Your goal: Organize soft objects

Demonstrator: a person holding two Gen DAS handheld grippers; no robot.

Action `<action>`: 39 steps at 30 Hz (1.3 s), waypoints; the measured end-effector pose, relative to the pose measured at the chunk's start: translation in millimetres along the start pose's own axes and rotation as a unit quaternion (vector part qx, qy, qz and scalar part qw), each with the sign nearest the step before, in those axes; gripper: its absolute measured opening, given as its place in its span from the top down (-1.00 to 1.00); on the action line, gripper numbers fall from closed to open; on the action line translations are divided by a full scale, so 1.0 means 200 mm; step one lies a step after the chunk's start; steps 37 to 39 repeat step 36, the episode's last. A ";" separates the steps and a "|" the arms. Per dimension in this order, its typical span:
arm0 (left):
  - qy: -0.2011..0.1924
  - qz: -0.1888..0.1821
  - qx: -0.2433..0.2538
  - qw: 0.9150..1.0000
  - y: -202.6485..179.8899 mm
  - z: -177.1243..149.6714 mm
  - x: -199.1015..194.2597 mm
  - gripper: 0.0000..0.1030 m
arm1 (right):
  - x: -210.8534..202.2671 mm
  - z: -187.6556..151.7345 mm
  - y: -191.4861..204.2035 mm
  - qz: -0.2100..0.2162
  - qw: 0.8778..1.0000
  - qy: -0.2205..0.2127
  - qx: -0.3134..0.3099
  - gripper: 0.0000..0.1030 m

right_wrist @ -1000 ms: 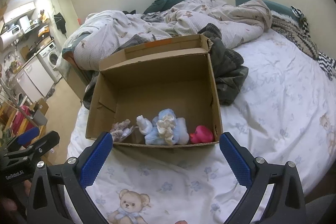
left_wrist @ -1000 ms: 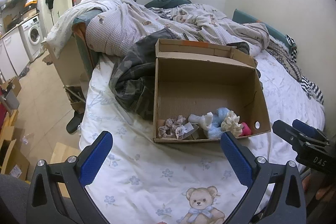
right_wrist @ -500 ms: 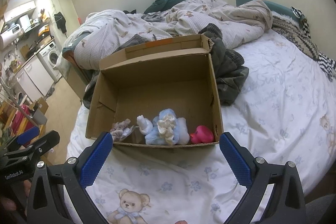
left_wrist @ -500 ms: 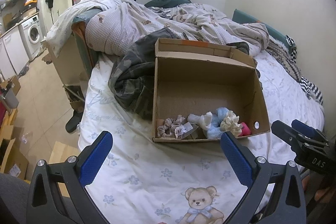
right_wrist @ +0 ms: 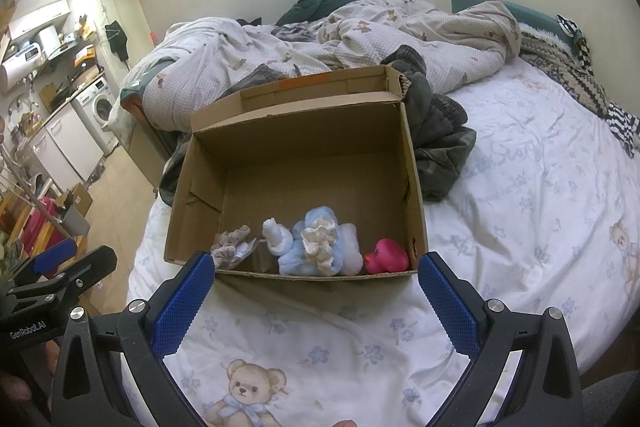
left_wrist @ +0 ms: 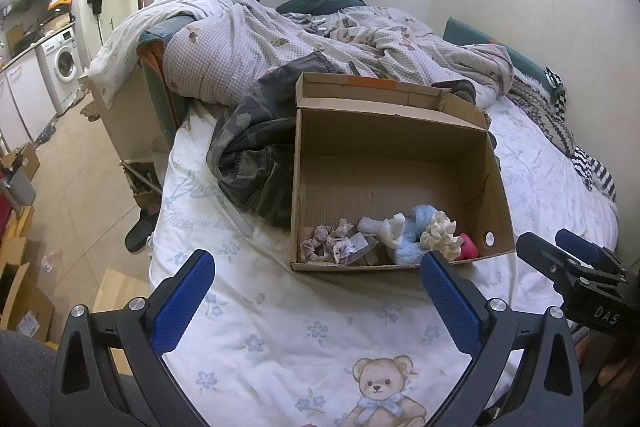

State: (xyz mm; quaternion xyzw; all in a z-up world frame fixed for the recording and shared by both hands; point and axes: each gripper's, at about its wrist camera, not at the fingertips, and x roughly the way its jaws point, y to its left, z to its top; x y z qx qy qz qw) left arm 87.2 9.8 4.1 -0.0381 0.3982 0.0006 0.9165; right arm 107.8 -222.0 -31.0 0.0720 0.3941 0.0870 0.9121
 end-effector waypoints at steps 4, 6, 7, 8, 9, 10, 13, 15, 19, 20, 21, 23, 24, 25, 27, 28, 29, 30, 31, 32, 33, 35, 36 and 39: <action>0.001 0.001 0.000 1.000 0.00 0.00 0.00 -0.99 | 0.00 0.00 0.00 0.000 1.000 0.000 0.000 -1.00; 0.001 0.000 0.000 1.000 0.00 0.00 0.00 -0.99 | 0.00 0.00 0.00 -0.001 1.000 0.000 0.000 -1.00; 0.000 0.000 0.000 1.000 0.00 0.00 0.00 -0.99 | 0.00 0.00 0.00 0.000 1.000 0.000 0.000 -1.00; 0.000 0.000 0.000 1.000 0.00 0.00 0.00 -0.99 | 0.00 0.00 0.00 0.000 1.000 0.000 0.000 -1.00; 0.001 0.001 0.000 1.000 0.00 0.00 0.00 -0.99 | 0.00 0.00 0.00 0.000 1.000 0.000 0.000 -1.00; 0.001 0.000 0.000 1.000 0.00 0.00 0.00 -0.99 | 0.00 0.00 0.00 0.000 1.000 0.001 0.000 -1.00; 0.001 0.001 0.000 1.000 0.00 0.00 0.00 -0.99 | 0.00 0.00 0.00 0.000 1.000 0.000 0.000 -1.00; 0.001 0.001 0.000 1.000 0.00 0.00 0.00 -0.99 | 0.00 0.00 0.00 0.000 1.000 0.000 -0.001 -1.00; 0.001 0.001 0.001 1.000 0.00 0.00 0.00 -0.99 | 0.00 0.00 0.00 0.000 1.000 0.001 0.000 -1.00; 0.001 0.002 0.001 1.000 0.00 0.00 0.00 -0.99 | 0.00 0.00 0.00 0.000 1.000 0.001 0.000 -1.00; 0.001 0.001 0.000 1.000 0.00 0.00 0.00 -0.99 | 0.00 0.00 0.00 0.000 1.000 0.001 0.000 -1.00; 0.001 0.002 0.000 1.000 0.00 0.00 0.00 -0.99 | 0.00 0.00 0.00 0.000 1.000 0.001 0.000 -1.00; 0.002 0.002 0.000 1.000 0.00 0.00 0.00 -0.99 | 0.00 0.00 0.00 0.001 1.000 0.000 0.000 -1.00; 0.002 0.002 0.000 1.000 0.00 -0.01 0.01 -0.99 | 0.00 0.00 0.01 0.001 1.000 0.001 -0.001 -1.00; 0.003 0.002 -0.002 1.000 0.01 -0.02 0.01 -0.99 | 0.00 0.00 0.01 0.000 1.000 0.001 -0.001 -1.00; 0.002 0.002 -0.002 1.000 0.01 -0.02 0.01 -0.99 | 0.00 0.00 0.01 0.001 1.000 0.001 -0.001 -1.00; 0.002 0.002 -0.001 1.000 0.01 -0.02 0.01 -0.99 | 0.00 0.00 0.00 0.001 1.000 0.001 -0.001 -1.00; 0.003 0.002 -0.001 1.000 0.01 -0.02 0.01 -0.99 | 0.00 0.00 0.01 0.000 1.000 0.000 -0.001 -1.00; 0.003 0.002 -0.001 1.000 0.01 -0.02 0.01 -0.99 | 0.00 0.00 0.01 0.000 1.000 0.000 -0.001 -1.00; 0.002 -0.001 -0.001 1.000 0.01 -0.02 0.01 -0.99 | 0.00 0.00 0.01 0.000 1.000 0.000 -0.001 -1.00; 0.002 -0.003 -0.001 1.000 0.01 -0.03 0.01 -0.99 | 0.00 0.00 0.01 0.001 1.000 0.001 -0.001 -1.00; 0.001 -0.002 0.000 1.000 0.01 -0.04 0.02 -0.99 | 0.00 0.00 0.01 0.000 1.000 0.000 -0.001 -1.00; 0.000 0.000 0.001 1.000 0.01 -0.04 0.02 -0.99 | 0.00 0.00 0.01 0.000 1.000 0.000 -0.001 -1.00; 0.000 0.000 0.001 1.000 0.01 -0.04 0.02 -0.99 | 0.00 0.00 0.01 0.000 1.000 0.000 -0.001 -1.00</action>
